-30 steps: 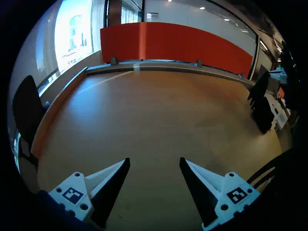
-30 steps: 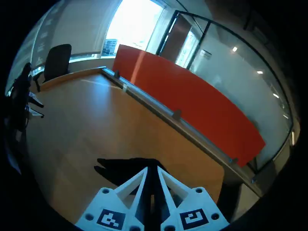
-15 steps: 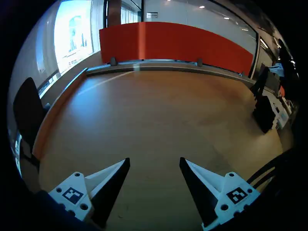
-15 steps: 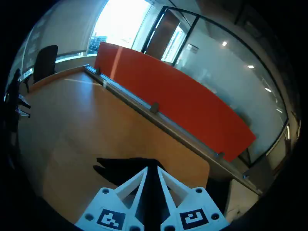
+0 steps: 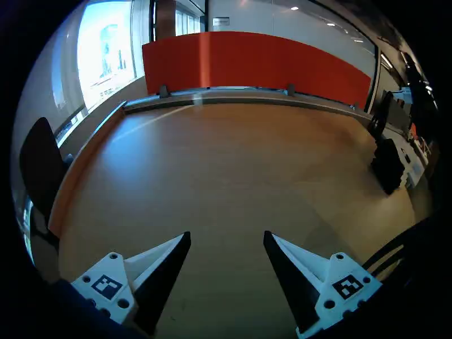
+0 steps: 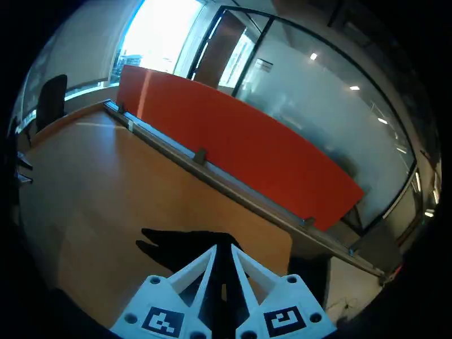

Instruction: Fold towel

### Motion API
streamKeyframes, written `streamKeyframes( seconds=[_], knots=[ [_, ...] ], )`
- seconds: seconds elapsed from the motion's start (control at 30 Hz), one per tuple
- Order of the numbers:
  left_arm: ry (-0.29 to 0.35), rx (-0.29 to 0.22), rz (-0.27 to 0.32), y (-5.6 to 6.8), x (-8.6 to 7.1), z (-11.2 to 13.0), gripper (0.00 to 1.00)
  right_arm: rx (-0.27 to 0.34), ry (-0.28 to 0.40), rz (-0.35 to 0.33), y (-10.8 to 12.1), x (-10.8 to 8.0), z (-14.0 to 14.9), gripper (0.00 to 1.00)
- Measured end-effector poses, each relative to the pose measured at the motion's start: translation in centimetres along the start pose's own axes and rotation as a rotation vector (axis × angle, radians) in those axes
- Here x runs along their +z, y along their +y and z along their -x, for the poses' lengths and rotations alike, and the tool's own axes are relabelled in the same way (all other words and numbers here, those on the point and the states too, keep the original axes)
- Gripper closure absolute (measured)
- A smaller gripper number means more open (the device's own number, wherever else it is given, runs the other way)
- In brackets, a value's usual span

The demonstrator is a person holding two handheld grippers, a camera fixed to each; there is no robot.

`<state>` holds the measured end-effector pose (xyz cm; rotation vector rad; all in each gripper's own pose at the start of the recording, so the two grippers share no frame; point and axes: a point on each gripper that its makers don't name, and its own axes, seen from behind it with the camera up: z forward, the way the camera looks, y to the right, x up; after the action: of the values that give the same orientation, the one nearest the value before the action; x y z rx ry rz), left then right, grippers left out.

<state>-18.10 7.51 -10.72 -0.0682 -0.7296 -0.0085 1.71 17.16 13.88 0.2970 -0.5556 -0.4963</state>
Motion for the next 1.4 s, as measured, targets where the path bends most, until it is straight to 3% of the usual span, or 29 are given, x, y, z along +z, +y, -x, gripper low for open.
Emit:
streamKeyframes(
  seconds=[0.6, 0.97, 1.4],
  knots=[
    [-0.001, 0.012, 0.007, 1.0, 0.1, -0.3, 0.05, 0.015, -0.025, -0.004, 0.3, -0.4, 2.1, 0.94],
    [0.003, 0.017, 0.021, 1.5, 0.1, -0.3, 0.05, 0.029, -0.042, -0.012, -1.3, -2.3, 4.1, 0.94],
    [0.010, 0.022, 0.034, 1.9, 0.1, -0.4, 0.05, 0.075, -0.089, -0.003, -2.9, -5.4, 9.0, 0.95]
  ],
)
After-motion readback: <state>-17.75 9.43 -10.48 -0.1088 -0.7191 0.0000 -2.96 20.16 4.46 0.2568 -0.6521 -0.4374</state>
